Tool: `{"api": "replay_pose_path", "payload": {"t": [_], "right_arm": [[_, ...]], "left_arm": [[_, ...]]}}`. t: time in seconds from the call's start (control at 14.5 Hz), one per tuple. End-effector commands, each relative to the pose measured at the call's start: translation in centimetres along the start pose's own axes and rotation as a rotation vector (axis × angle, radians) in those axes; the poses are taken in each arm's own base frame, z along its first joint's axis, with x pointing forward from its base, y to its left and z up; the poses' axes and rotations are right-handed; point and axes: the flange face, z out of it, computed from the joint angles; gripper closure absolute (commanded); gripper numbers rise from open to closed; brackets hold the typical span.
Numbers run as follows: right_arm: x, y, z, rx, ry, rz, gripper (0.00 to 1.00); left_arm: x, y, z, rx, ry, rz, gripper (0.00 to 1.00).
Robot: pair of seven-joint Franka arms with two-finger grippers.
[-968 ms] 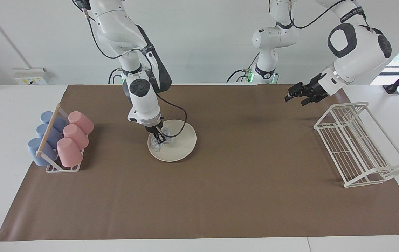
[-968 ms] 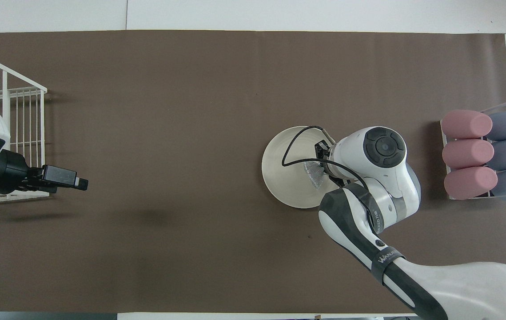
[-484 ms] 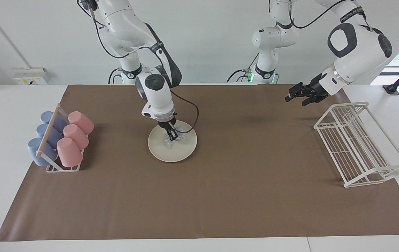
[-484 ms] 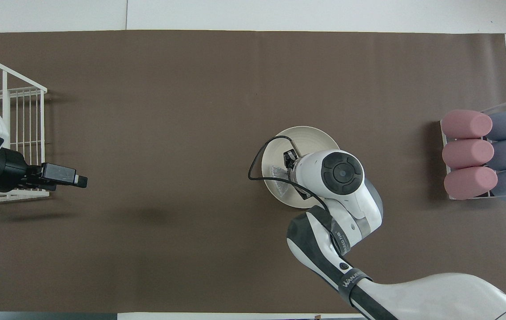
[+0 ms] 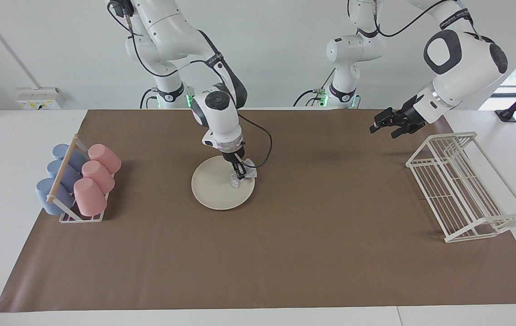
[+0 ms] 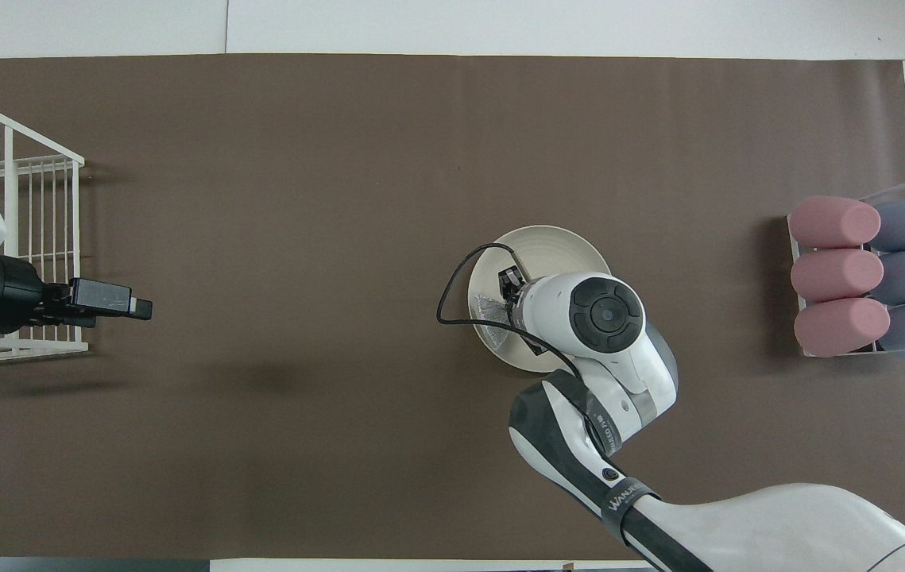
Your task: Wipe plate with sponge
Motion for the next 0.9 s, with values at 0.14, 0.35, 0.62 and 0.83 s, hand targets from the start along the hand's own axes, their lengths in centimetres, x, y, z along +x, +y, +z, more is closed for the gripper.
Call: {"api": "replay_pose_path", "payload": {"t": [0.14,0.35,0.62,0.83], "right_arm": [[8.3,1.0,0.5,-0.041,0.016,-0.191,1.0],[8.5,1.2,0.7,-0.046,0.014,-0.204,1.0],[5.7,1.0,1.0,-0.046,0.009,-0.095,1.0],[0.2,0.7,1.6,-0.03,-0.005,0.026,1.0]], "left_arm": [[0.5,0.6,-0.3,0.029,0.03,0.0,0.0],[0.5,0.7,-0.2,0.029,0.031,0.003,0.0],[0.5,0.6,-0.3,0.027,0.031,-0.001,0.0],[0.6,0.7,-0.2,0.03,0.039,-0.009,0.0]]}}
